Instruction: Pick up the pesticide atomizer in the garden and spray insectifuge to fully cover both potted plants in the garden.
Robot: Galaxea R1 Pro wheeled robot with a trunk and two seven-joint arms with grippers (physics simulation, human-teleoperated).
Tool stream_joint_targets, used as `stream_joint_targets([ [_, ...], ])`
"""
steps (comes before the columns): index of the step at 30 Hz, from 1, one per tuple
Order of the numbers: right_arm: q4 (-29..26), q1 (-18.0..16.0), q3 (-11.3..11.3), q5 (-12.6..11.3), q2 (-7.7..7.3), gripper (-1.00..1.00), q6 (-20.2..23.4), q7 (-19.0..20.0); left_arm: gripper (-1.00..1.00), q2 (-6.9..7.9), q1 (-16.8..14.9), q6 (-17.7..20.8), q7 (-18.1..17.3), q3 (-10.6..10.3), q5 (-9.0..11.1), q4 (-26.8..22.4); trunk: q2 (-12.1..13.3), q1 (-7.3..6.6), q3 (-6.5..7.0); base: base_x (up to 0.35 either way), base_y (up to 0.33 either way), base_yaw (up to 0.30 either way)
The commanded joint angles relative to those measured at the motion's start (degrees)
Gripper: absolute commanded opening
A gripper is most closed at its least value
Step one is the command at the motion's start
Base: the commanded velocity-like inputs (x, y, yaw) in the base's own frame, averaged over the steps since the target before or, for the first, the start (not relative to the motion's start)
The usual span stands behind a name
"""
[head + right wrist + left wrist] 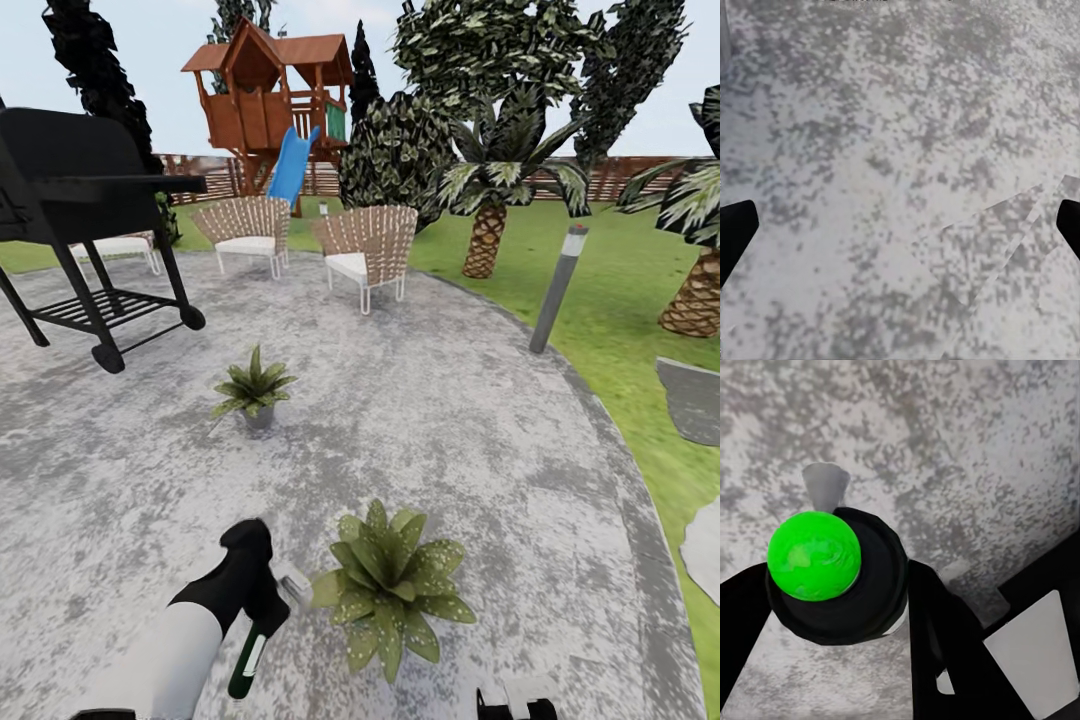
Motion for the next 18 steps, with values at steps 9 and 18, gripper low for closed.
stream_joint_targets([
  [9,0.04,-0.03,-0.32,0.61,0.01,1.0,-0.11,-0.35,-1.0,-0.26,-2.03,0.21,-0.49,0.34,-0.54,0.85,-0.02,-0.01,-0.05,0.005,0.005,0.0],
  [18,0.04,-0.03,-0.32,0.61,0.01,1.0,-0.1,-0.35,-1.0,0.39,0.1,0.15,-0.37,0.26,-0.91,0.44,-0.02,-0.01,-0.05,0.0,0.0,-0.024],
])
